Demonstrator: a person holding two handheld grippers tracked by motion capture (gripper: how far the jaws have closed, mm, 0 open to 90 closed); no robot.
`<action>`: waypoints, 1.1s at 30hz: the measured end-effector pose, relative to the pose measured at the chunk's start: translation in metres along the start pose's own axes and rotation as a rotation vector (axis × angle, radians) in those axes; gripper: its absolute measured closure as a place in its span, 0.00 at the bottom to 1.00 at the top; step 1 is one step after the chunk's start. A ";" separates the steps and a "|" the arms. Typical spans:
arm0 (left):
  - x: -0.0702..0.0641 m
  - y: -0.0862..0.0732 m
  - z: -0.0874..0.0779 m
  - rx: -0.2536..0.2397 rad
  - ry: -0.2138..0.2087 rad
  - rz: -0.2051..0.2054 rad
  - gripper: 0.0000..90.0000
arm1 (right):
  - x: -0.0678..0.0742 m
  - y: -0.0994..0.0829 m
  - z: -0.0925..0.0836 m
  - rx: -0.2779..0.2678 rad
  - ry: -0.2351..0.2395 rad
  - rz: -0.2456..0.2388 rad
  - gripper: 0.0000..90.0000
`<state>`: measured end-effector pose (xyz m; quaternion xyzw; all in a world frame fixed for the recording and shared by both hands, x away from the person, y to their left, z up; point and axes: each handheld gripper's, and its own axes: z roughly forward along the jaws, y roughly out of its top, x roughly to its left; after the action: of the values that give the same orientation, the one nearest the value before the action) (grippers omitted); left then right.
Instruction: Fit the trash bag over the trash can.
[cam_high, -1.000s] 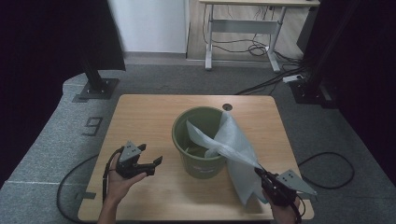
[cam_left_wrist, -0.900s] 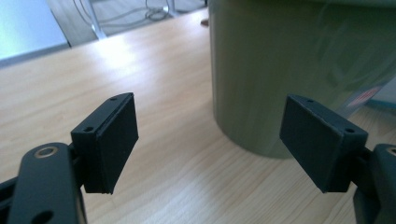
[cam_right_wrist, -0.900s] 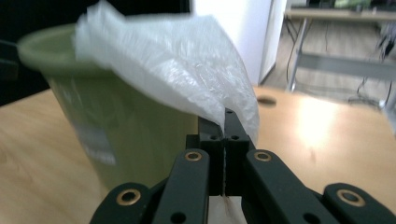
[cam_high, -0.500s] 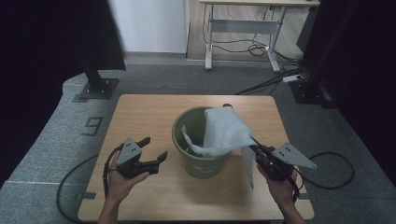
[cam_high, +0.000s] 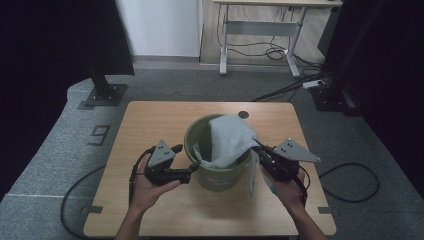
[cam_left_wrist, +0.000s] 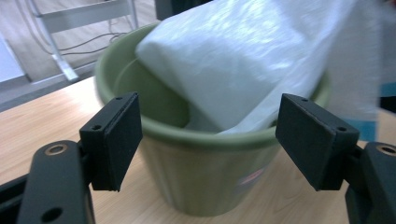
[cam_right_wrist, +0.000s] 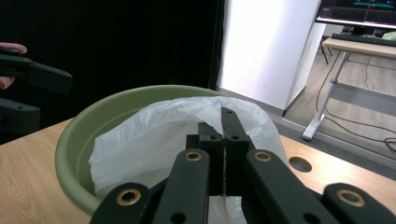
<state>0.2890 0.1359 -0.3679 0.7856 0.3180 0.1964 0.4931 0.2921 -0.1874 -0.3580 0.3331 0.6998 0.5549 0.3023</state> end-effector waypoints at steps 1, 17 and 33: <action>-0.002 0.002 0.002 0.003 -0.006 0.004 0.25 | 0.000 0.001 0.002 0.004 0.000 0.002 0.98; -0.029 0.017 0.043 0.035 -0.058 0.040 0.37 | 0.000 0.010 0.021 0.035 -0.016 0.014 0.98; -0.020 0.031 0.061 0.059 -0.083 0.012 0.80 | 0.003 0.006 0.016 0.027 0.011 0.021 0.94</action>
<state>0.3221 0.0726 -0.3665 0.8091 0.2981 0.1574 0.4813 0.3041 -0.1752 -0.3557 0.3414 0.7054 0.5503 0.2881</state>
